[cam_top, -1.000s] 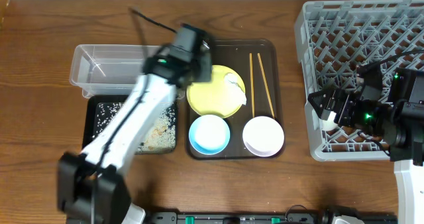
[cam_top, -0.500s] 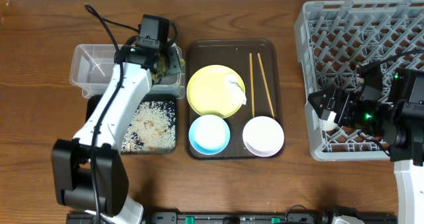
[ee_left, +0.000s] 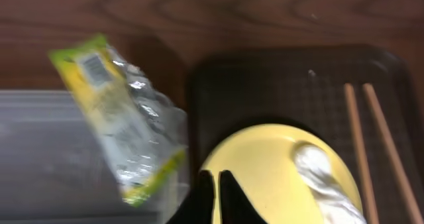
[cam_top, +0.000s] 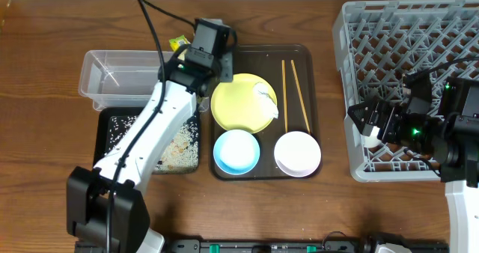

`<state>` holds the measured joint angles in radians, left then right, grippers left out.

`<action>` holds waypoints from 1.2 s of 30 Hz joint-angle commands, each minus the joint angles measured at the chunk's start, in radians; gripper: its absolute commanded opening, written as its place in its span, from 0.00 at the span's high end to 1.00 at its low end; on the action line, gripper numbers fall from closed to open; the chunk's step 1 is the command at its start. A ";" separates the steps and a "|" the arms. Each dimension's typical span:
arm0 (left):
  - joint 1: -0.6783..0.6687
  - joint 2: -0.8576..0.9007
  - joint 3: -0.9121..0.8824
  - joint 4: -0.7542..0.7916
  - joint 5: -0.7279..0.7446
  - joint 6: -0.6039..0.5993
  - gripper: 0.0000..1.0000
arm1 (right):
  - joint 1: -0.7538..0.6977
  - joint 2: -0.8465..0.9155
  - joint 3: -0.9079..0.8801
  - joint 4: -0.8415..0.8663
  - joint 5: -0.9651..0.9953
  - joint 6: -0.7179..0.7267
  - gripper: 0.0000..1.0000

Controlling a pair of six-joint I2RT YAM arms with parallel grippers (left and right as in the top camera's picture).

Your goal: Sort waste into correct bins and load items into the dishwasher rack

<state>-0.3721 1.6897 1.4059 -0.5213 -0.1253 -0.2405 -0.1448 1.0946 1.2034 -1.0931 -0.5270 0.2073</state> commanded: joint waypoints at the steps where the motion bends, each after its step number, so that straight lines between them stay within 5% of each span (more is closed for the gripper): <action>1: 0.051 0.035 0.021 0.003 -0.055 0.045 0.94 | 0.008 -0.003 0.018 -0.004 -0.012 -0.006 0.05; 16: 0.194 0.158 0.021 -0.192 0.054 0.072 0.94 | 0.008 -0.003 0.018 0.000 -0.012 0.006 0.05; 24: 0.201 -0.028 0.025 -0.258 0.069 0.028 0.92 | 0.008 -0.003 0.018 0.000 -0.012 0.005 0.05; 27: 0.195 -0.110 0.025 -0.250 0.189 0.018 0.91 | 0.008 -0.003 0.018 0.000 -0.012 0.005 0.05; 30: 0.142 -0.127 0.024 -0.254 0.309 0.019 0.78 | 0.008 -0.003 0.018 0.001 -0.011 0.005 0.05; 36: -0.068 -0.041 0.003 -0.236 0.323 0.018 0.53 | 0.008 -0.003 0.018 -0.003 -0.001 0.005 0.04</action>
<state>-0.3584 1.5829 1.4261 -0.7597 0.1482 -0.2165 -0.1448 1.0946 1.2034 -1.0954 -0.5247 0.2081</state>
